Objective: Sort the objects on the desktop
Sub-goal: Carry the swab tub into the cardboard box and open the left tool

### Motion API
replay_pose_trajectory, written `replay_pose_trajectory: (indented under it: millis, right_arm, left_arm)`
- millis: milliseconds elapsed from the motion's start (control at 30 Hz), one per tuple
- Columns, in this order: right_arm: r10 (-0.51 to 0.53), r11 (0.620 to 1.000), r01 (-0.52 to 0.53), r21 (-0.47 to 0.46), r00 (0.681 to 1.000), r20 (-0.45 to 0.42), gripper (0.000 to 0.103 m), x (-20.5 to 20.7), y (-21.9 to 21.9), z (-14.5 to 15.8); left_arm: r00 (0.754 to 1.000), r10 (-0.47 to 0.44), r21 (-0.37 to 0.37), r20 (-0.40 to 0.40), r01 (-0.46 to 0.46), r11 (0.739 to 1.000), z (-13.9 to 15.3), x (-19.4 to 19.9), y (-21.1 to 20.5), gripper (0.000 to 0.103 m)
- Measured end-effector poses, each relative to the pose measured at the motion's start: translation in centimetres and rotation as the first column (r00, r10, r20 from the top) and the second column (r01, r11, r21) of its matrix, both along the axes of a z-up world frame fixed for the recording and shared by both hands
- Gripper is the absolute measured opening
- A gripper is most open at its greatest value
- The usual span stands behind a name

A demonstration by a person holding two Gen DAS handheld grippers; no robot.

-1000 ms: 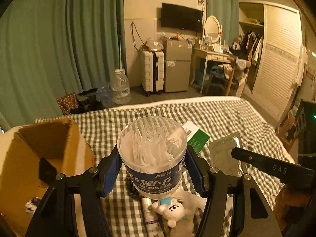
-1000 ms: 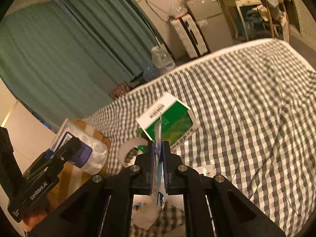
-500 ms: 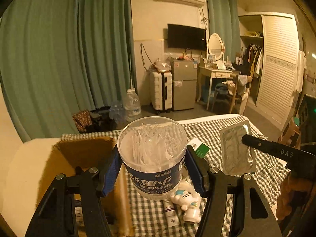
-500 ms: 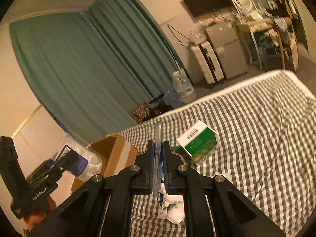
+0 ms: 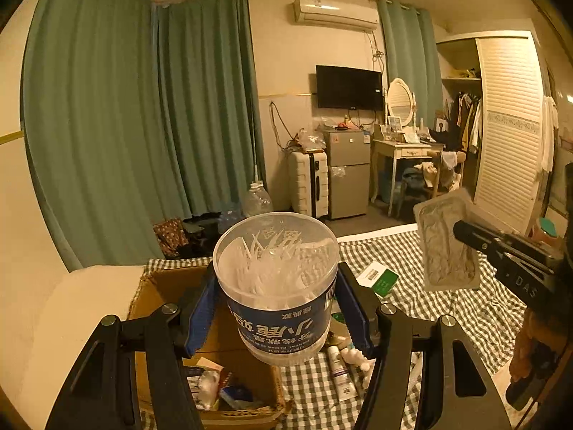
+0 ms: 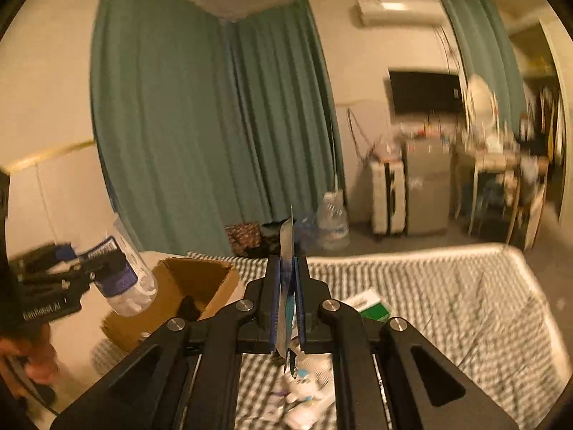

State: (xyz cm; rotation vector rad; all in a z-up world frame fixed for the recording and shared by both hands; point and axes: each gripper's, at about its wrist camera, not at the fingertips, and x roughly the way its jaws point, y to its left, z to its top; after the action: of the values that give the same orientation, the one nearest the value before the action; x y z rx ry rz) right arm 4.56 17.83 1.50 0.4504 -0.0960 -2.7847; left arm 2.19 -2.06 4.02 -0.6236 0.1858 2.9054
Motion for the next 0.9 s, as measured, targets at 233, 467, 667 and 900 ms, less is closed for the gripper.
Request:
replay_pose_trajectory:
  millis: [233, 467, 667, 900]
  right_arm:
    - [0.031, 0.996, -0.024, 0.085, 0.997, -0.076, 0.007, 1.1, -3.4, 0.6]
    - [0.096, 0.995, -0.093, 0.043, 0.993, -0.066, 0.007, 0.0, -5.9, 0.9]
    - [0.186, 0.981, -0.182, 0.068, 0.981, -0.058, 0.007, -1.0, -10.2, 0.5]
    - [0.321, 0.947, -0.321, -0.006, 0.946, 0.056, 0.007, -4.2, -14.4, -1.8]
  left_arm:
    - [1.000, 0.020, 0.018, 0.006, -0.020, 1.000, 0.1, -0.3, -3.0, 0.064]
    - [0.998, 0.068, -0.036, -0.004, -0.069, 0.997, 0.2, -0.4, -6.1, 0.064]
    - [0.990, 0.137, -0.053, 0.034, -0.136, 0.989, -1.7, -1.4, -9.7, 0.064]
    - [0.983, 0.159, -0.075, 0.093, -0.153, 0.985, -4.7, -3.7, -11.2, 0.064]
